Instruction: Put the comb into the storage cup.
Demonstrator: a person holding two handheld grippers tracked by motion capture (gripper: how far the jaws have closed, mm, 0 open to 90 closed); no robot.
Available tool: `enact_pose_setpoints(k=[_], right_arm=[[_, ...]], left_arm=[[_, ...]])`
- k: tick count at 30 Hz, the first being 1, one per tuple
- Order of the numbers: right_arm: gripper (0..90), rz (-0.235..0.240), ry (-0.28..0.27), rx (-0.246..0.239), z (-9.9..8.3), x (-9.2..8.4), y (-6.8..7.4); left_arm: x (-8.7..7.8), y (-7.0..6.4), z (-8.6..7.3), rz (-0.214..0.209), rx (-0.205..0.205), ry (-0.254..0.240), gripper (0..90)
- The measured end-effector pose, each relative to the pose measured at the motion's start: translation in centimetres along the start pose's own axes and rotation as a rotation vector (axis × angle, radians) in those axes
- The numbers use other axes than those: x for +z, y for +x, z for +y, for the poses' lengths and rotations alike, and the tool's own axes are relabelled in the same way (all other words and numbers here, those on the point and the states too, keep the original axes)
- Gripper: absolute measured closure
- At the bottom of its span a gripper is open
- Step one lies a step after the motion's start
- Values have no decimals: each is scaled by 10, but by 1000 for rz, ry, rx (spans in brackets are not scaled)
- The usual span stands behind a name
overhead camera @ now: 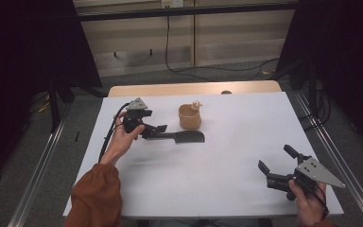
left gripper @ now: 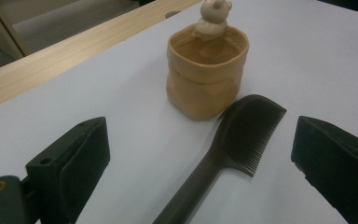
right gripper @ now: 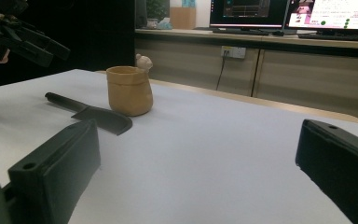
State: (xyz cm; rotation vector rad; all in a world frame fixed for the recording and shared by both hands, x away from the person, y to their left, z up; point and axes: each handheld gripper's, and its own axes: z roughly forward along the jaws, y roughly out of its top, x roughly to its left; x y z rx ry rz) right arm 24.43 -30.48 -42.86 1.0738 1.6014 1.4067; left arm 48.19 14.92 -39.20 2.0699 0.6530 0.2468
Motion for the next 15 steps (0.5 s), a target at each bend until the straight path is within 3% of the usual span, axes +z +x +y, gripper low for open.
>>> enact_pose_setpoints(k=[2, 5, 11, 13, 15], right_arm=[[0, 0, -1, 1, 0, 0, 0], [0, 0, -1, 0, 0, 0, 0], [0, 4, 1, -1, 0, 1, 0], [0, 3, 0, -2, 0, 0, 0], [0, 4, 1, 1, 0, 0, 0]], left_arm=[[2, 1, 3, -26, 10, 24, 55], [4, 2, 5, -23, 5, 69, 57], [12, 3, 9, -50, -3, 91, 58], [15, 0, 10, -55, 26, 114, 68], [19, 1, 11, -77, 26, 125, 76]])
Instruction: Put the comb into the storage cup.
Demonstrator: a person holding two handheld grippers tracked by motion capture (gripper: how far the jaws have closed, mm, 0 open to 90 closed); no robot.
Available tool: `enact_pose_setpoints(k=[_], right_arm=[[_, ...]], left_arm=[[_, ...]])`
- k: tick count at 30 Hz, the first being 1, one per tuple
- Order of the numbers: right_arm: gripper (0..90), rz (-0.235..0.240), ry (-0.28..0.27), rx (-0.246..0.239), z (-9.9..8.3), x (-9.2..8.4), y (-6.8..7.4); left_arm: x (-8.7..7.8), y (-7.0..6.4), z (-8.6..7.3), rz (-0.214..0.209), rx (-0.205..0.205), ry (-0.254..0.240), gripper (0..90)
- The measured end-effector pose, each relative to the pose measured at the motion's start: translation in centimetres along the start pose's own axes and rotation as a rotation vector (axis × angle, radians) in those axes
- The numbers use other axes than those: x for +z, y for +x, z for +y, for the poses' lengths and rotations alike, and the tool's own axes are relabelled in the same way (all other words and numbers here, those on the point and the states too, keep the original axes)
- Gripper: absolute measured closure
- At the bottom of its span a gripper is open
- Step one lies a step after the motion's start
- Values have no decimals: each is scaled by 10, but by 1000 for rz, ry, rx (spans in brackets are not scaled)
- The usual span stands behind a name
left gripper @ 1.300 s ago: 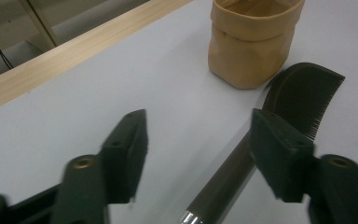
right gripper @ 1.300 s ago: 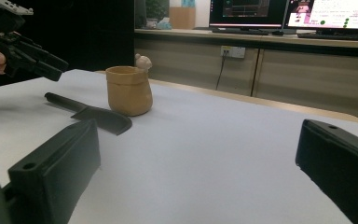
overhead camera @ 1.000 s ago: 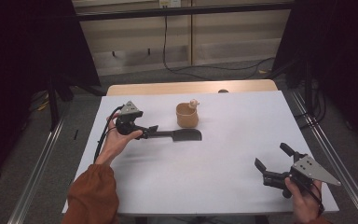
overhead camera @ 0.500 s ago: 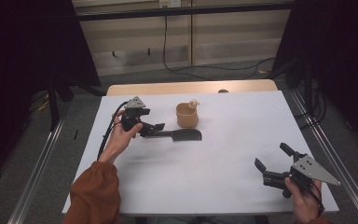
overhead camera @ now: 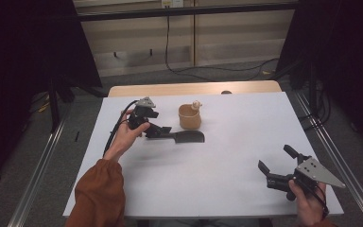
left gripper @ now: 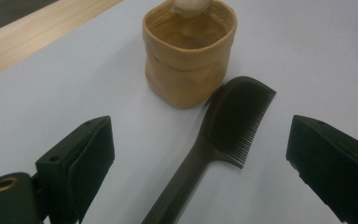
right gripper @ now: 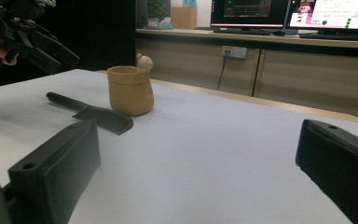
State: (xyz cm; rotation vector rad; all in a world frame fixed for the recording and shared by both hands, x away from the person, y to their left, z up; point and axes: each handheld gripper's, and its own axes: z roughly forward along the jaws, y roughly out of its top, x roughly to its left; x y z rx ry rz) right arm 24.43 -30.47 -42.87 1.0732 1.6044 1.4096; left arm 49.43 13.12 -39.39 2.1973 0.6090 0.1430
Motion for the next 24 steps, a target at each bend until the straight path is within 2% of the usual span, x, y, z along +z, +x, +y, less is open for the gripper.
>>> enact_pose_setpoints(k=[3, 7, 9, 12, 14, 15, 16, 17, 19, 21, 23, 24], right_arm=[[0, 1, -1, -3, 0, 0, 0], [0, 3, 1, -5, 0, 0, 0], [0, 2, 0, -4, 0, 0, 0], [0, 3, 1, -6, 0, 0, 0], [0, 2, 1, -6, 0, 0, 0], [0, 2, 1, -6, 0, 0, 0], [0, 2, 1, -6, 0, 0, 0], [0, 2, 1, -5, 0, 0, 0], [0, 2, 0, -5, 0, 0, 0], [0, 0, 3, -6, 0, 1, 0], [0, 3, 0, -6, 0, 0, 0], [0, 2, 0, -7, 0, 0, 0]], left_arm=[[4, 2, 1, -19, 0, 17, 82], [10, 8, 3, 1, 4, 50, 69], [13, 10, 3, 20, 25, 81, 60], [16, 9, 3, 8, 22, 135, 74], [18, 5, 4, 18, 68, 164, 104], [18, 5, 3, 2, 102, 177, 118], [19, 5, 3, -13, 118, 187, 114], [20, 5, 4, -33, 126, 204, 104], [22, 4, 6, -18, 136, 222, 100], [24, 5, 8, -42, 148, 237, 96], [26, 4, 9, -43, 167, 250, 96], [27, 4, 9, -44, 163, 252, 93]])
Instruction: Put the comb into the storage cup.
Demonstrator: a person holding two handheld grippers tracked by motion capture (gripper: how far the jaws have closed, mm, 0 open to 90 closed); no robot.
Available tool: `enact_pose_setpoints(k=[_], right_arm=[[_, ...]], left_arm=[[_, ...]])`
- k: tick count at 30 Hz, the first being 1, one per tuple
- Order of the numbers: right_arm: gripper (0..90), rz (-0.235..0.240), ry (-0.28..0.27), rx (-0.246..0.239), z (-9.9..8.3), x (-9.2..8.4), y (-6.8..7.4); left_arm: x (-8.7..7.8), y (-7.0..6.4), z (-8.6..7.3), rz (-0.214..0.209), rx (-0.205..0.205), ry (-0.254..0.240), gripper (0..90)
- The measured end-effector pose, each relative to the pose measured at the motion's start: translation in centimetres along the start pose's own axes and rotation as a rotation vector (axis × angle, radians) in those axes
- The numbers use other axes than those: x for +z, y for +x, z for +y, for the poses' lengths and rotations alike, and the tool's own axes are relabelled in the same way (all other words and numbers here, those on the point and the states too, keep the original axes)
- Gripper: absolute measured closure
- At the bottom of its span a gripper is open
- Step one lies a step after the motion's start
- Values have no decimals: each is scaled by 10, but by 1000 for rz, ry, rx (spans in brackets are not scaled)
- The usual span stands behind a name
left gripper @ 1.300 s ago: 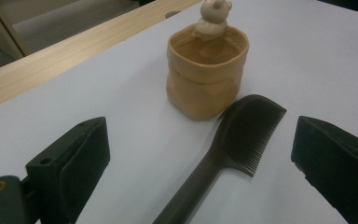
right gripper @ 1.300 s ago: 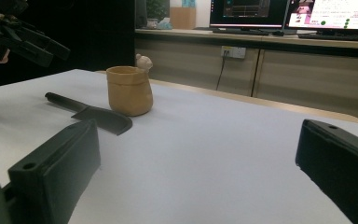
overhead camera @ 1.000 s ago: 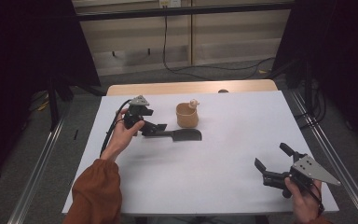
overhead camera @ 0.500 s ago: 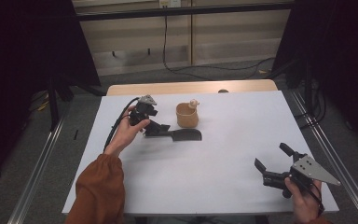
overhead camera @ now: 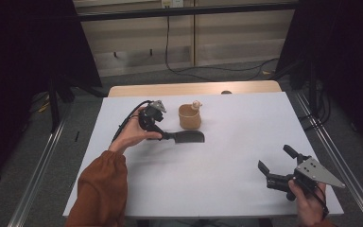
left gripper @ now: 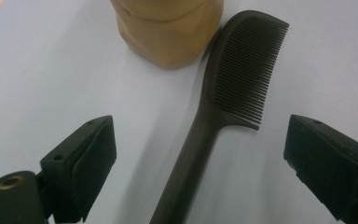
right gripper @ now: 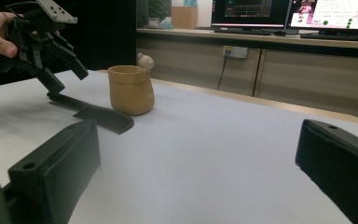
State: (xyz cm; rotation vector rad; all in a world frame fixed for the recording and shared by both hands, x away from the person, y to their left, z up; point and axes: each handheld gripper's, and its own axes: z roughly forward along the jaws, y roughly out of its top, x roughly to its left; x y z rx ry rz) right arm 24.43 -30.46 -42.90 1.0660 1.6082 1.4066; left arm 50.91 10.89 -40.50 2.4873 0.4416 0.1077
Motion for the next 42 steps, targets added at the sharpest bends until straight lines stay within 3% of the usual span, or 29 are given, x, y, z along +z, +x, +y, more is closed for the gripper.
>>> enact_pose_setpoints(k=[9, 20, 23, 26, 34, 37, 41, 42], right_arm=[[0, 0, 0, -1, 0, 0, 0], [0, -1, -2, -6, 0, 0, 0], [0, 2, 3, -4, 0, 0, 0], [0, 4, 2, -4, 0, 0, 0], [0, 9, 10, -3, -1, 0, 1], [0, 10, 10, -3, -1, 0, 1], [0, 8, 4, -6, 0, 0, 1], [0, 7, 1, -7, 0, 0, 1]], left_arm=[[7, 1, -2, 8, 32, 45, 104], [16, 0, -1, -6, 90, 128, 259], [19, -2, -1, 11, 95, 142, 262], [23, -1, -2, -8, 91, 152, 326], [30, 1, 0, -5, 85, 185, 424], [30, 1, 3, -14, 103, 199, 500], [30, 3, 5, -31, 131, 220, 529], [31, 1, 5, -31, 104, 205, 528]])
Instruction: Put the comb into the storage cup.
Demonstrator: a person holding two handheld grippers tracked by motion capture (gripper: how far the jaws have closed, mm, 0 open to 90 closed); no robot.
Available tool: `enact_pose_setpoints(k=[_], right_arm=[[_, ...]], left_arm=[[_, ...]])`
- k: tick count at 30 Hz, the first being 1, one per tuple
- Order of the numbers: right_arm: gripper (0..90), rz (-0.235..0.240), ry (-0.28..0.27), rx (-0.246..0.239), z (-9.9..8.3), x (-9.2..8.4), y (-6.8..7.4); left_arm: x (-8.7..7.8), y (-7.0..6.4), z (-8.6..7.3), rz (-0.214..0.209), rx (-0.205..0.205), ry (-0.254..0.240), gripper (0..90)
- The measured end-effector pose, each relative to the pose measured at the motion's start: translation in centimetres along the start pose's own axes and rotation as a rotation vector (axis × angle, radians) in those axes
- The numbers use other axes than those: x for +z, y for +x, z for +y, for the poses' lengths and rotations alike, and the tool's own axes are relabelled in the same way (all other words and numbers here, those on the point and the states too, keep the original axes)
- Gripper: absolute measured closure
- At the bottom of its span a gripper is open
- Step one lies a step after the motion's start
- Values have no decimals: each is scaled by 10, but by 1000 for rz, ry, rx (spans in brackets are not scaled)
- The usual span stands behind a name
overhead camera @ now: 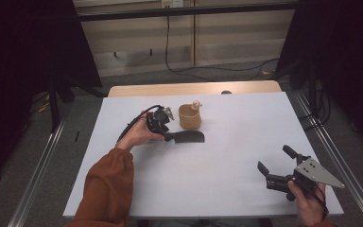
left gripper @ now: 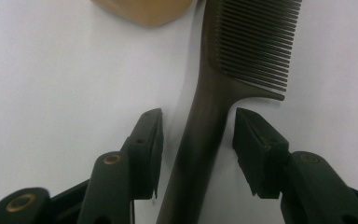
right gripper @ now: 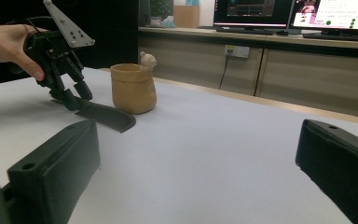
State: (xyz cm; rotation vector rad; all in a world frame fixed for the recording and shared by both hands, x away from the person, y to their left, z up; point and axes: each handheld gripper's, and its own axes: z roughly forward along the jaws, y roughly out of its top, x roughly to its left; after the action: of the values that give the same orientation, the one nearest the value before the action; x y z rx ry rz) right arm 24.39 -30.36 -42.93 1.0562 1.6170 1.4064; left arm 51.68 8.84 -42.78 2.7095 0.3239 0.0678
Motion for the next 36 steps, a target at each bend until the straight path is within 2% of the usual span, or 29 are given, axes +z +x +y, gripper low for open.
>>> enact_pose_setpoints(k=[3, 4, 7, 8, 9, 11, 14, 15, 19, 21, 23, 26, 29, 32, 33, 35, 36], right_arm=[[0, 2, 6, -2, 0, 0, 0], [0, 3, 5, -2, 0, 0, 0], [0, 1, 6, -1, 0, 1, 0], [0, 0, 7, -1, 0, 1, 0], [0, -1, 7, -4, 0, 1, 0], [0, -1, 9, -6, 0, 1, 0], [0, -2, 9, -6, 0, 1, 1], [0, -2, 10, -6, 0, 1, 0], [0, 1, 9, -8, 0, 1, 1], [0, 1, 9, -8, 0, 1, 1], [0, 0, 8, -7, 0, 1, 1], [0, -3, 8, -8, 0, 1, 1], [0, -4, 8, -8, 0, 1, 1], [0, -3, 9, -8, 0, 1, 1], [0, -3, 7, -9, 0, 1, 1], [0, -4, 8, -7, 0, 1, 1], [0, -4, 7, -8, 0, 1, 1]], left_arm=[[0, 1, 1, -28, 5, 5, 575], [0, 2, 1, -16, 17, 17, 575], [1, 2, -1, -37, 0, -6, 606], [1, 4, -1, -41, 10, -5, 606], [1, 5, -2, -55, -8, -12, 606], [2, 7, -2, -57, -11, -20, 611], [2, 7, 0, -66, -3, -4, 612], [2, 6, 1, -54, -3, 3, 613], [3, 5, 6, -56, 2, 34, 617], [2, 6, 7, -52, 24, 51, 625], [3, 5, 8, -54, 7, 43, 633], [3, 6, 8, -57, 29, 61, 644], [3, 5, 8, -51, 36, 53, 656], [2, 6, 10, -62, 65, 70, 672], [2, 5, 9, -60, 55, 60, 678], [3, 5, 9, -58, 69, 53, 694], [2, 5, 9, -74, 69, 61, 698]])
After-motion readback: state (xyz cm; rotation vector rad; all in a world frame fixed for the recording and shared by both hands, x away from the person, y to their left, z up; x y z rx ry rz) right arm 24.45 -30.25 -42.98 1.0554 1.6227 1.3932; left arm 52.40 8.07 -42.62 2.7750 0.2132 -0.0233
